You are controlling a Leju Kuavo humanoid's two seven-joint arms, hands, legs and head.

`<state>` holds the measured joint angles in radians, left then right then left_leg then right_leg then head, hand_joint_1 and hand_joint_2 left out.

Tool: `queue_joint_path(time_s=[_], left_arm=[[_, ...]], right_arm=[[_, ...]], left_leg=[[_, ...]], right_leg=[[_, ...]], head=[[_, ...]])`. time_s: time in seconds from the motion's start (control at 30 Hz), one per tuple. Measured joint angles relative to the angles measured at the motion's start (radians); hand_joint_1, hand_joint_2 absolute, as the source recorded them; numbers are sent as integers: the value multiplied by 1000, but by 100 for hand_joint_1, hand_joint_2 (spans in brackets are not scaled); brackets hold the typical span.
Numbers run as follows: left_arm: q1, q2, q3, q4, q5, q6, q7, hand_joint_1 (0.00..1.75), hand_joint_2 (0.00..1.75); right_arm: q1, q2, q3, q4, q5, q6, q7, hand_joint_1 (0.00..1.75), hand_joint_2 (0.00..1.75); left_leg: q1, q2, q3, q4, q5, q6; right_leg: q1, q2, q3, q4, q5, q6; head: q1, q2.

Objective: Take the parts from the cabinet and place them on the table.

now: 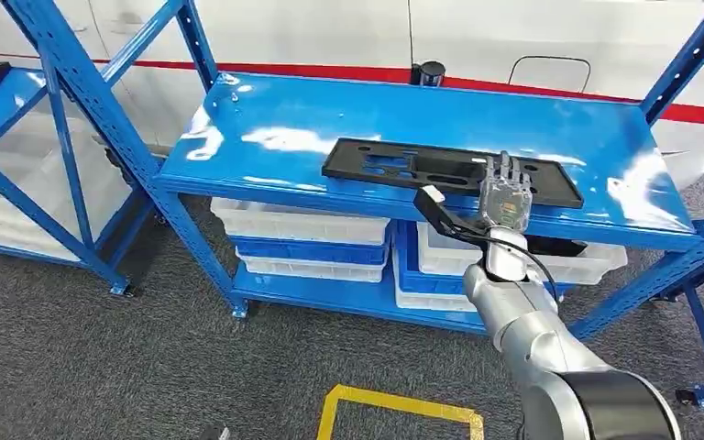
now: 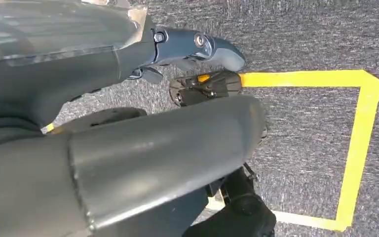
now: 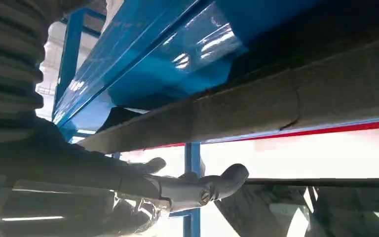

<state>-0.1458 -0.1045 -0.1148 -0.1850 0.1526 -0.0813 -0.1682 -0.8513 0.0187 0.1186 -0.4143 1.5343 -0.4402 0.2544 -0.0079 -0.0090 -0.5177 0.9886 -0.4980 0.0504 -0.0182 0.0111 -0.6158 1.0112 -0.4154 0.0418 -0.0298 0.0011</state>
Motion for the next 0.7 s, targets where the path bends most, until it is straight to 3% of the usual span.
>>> queue_joint_path(time_s=[0.17, 0.23, 0.7], left_arm=[[0, 0, 0, 0, 0, 0, 0, 0, 0], [0, 1, 0, 0, 0, 0, 0, 0, 0], [2, 2, 0, 0, 12, 20, 14, 0, 0]], right_arm=[[-2, -3, -1, 0, 0, 0, 1, 0, 175], [-2, -4, -1, 0, 0, 0, 1, 0, 175], [-20, 8, -5, -3, 0, -6, -23, 0, 175]], left_leg=[[2, 1, -1, -1, 4, -16], [1, 2, -1, -1, 5, -19], [-5, 1, -1, 0, 6, -19]], right_leg=[[3, 0, 0, 0, 5, -12], [2, 0, 0, 0, 5, -12], [-4, 0, 1, 0, 6, -12]], head=[[0, 0], [0, 0], [0, 0]])
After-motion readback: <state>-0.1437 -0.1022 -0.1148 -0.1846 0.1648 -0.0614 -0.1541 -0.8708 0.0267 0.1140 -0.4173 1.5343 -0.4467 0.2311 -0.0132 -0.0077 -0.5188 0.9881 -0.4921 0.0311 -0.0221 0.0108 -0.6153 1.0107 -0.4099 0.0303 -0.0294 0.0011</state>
